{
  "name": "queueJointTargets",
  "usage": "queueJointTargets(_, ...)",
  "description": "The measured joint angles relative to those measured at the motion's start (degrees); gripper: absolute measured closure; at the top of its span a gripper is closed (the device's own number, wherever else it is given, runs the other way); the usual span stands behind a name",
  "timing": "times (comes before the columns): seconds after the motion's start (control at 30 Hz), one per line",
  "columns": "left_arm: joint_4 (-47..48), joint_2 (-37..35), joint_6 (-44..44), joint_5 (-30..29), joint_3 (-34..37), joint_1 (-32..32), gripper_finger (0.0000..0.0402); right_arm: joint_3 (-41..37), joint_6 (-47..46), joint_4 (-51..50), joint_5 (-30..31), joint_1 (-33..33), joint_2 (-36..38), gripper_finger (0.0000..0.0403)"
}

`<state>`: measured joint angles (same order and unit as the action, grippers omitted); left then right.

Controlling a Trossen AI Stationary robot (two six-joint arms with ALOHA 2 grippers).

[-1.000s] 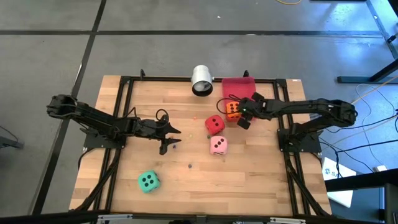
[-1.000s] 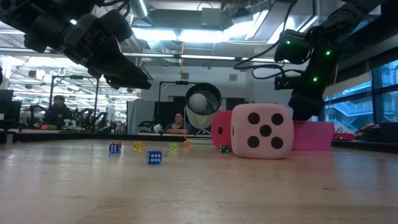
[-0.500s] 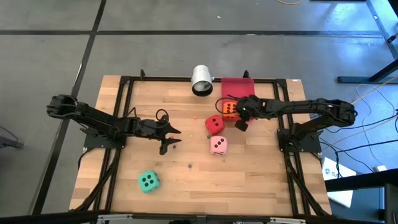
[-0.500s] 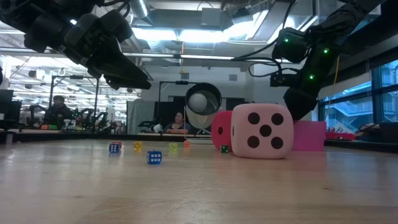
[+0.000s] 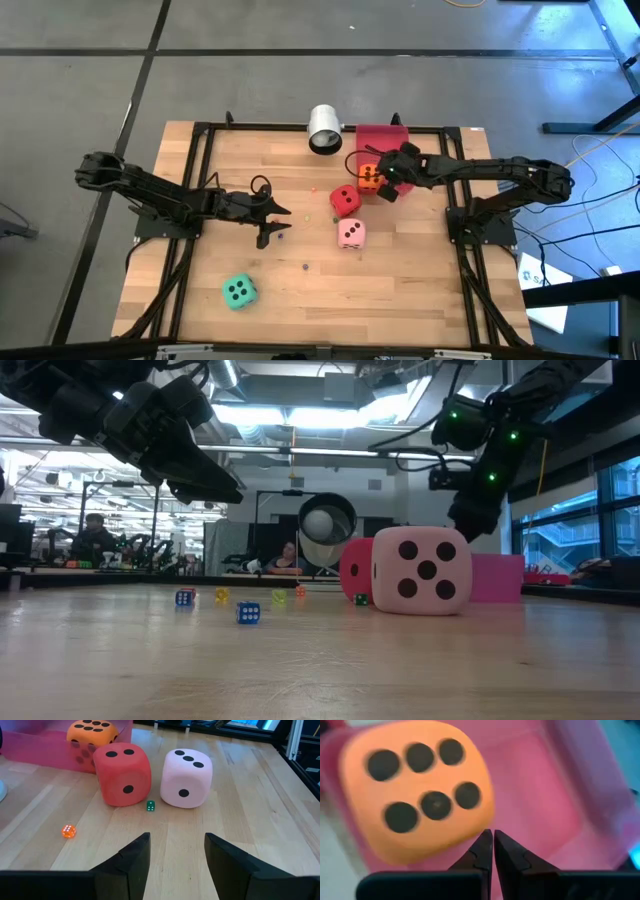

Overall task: Pick & Place Dice
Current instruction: Put the big orange dice into the red bin, then put the small red dice into the red bin

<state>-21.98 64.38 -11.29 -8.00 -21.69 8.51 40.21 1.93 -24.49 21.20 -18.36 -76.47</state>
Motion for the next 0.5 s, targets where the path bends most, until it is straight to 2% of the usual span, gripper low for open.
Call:
queueJointTargets(0.17, 0.0, 0.0, 0.0, 0.0, 0.0, 0.0, 0.0222, 0.0, 0.4, 0.5, -5.9, -1.0, 0.0, 0.0386)
queueJointTargets(0.33, 0.0, 0.0, 0.1, 0.0, 0.0, 0.0, 0.0222, 0.0, 0.9, 1.2, -6.6, -1.1, 0.0, 0.0386)
queueJointTargets(0.4, 0.0, 0.0, 0.1, 0.0, 0.0, 0.0, 0.0222, 0.0, 0.9, 1.6, -5.0, -1.0, 0.0, 0.0386)
queueJointTargets(0.5, 0.0, 0.0, 0.1, 0.0, 0.0, 0.0, 0.0222, 0.0, -0.1, 1.6, 1.4, -1.0, 0.0, 0.0386)
